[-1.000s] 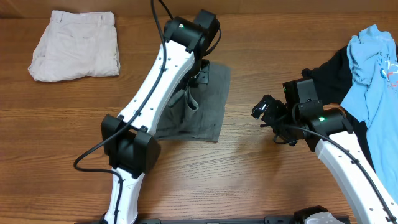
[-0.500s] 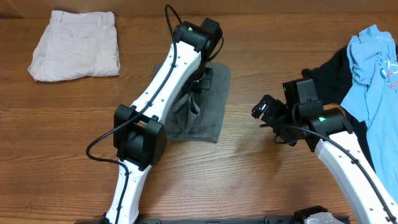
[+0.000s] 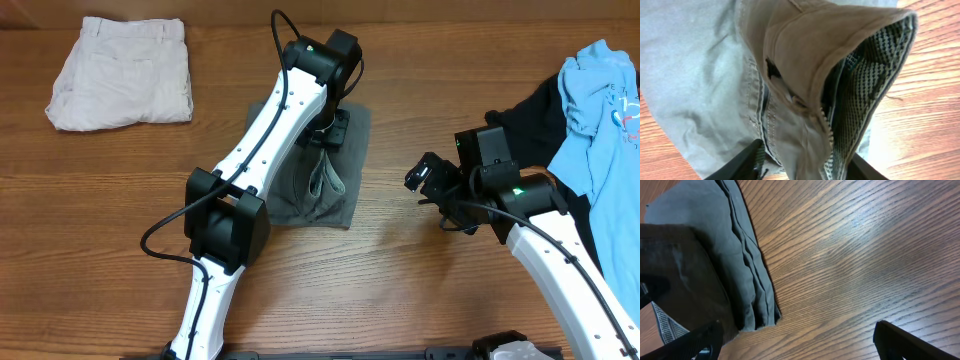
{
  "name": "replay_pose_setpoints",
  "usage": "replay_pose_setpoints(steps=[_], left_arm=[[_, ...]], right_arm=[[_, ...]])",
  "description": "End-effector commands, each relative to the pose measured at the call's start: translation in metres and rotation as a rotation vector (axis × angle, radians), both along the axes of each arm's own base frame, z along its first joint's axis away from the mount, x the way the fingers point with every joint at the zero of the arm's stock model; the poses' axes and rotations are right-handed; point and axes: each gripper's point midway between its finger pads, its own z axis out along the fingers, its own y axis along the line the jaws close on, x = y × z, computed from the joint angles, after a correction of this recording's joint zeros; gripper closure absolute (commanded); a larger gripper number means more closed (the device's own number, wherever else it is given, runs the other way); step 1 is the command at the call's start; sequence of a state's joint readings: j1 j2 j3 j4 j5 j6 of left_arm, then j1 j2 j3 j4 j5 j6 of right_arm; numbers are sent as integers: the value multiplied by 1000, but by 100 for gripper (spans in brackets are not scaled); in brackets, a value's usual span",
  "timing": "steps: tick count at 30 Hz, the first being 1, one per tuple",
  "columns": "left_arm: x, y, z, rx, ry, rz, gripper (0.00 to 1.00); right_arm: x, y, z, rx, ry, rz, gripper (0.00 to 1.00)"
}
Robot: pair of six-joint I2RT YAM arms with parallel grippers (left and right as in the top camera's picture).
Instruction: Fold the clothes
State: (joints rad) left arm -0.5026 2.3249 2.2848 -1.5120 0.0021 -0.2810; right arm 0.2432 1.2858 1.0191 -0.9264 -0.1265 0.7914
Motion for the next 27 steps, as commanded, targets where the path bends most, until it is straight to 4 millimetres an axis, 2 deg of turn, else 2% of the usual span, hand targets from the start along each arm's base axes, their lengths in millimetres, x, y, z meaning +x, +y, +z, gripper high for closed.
replay_pose_setpoints(steps=[1,7,11,13,15,20,22,25,27], left_arm=[[-2,-11,-2,-50,18,-39,50],[1,-20,13,-110,-7,-66,47],[11,-24,38,-144,-72,-62,43],[15,-24,49,-156,-97,-59,29],[18,-21,59,-169,-115,-51,28],[23,-3,68,-171,-116,14,32],[25,8,65,-162,-101,38,37],[26,25,58,-146,-68,74,49],[26,36,51,-134,-42,98,49]], right_arm=[[4,3,6,7,-20,9,0],[4,3,6,7,-20,9,0],[4,3,6,7,-20,9,0],[4,3,6,6,-21,9,0],[4,3,6,6,-21,9,0],[4,3,6,6,-21,9,0],[4,3,6,7,-20,9,0],[4,3,6,7,-20,9,0],[4,3,6,6,-20,9,0]])
